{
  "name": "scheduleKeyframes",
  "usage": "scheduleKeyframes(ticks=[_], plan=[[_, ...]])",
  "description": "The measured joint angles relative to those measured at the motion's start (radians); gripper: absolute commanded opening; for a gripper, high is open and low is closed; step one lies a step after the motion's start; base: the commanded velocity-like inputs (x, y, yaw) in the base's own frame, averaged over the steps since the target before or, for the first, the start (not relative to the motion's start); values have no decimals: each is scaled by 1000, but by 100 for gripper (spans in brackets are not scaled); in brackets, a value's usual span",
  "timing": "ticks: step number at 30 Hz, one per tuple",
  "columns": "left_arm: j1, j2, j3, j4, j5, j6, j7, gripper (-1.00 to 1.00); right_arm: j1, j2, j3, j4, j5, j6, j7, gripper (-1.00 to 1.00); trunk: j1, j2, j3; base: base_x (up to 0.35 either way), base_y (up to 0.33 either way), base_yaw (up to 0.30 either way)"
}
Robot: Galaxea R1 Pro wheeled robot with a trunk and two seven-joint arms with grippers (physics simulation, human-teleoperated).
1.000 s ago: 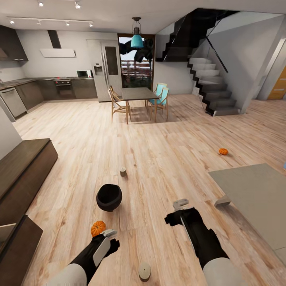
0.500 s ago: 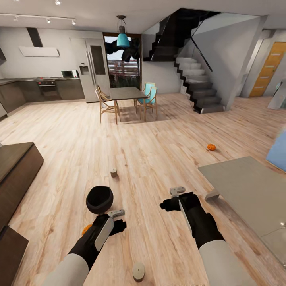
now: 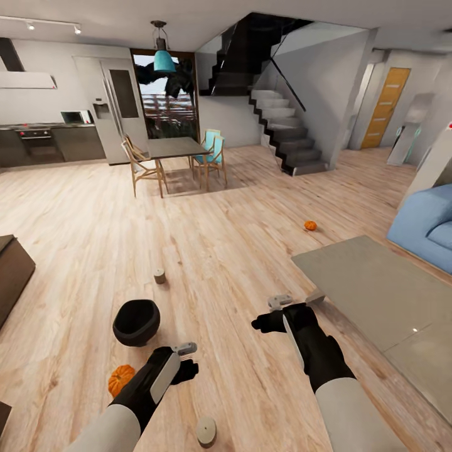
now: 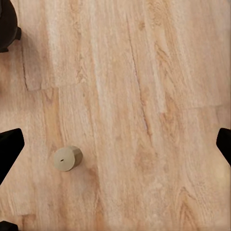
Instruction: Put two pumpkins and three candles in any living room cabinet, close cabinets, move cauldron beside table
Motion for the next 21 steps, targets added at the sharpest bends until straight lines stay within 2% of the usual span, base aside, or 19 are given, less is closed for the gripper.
scheduleKeyframes(ticks=[6,17,19,21], plan=[[0,-1,0,64,0,-10,-1,100,1,2,1,0,0,-1,-1,100,23,-42,-19,0,0,-3],[0,-1,0,69,0,-17,-2,100,1,2,2,2,3,-2,0,100,65,-119,-53,0,0,0],[0,-1,0,68,0,-17,-2,100,1,1,23,2,2,-2,1,100,73,-133,-60,0,0,0],[0,-1,0,62,0,-27,-2,100,1,0,70,2,-1,-2,1,100,80,-147,-66,0,0,0]])
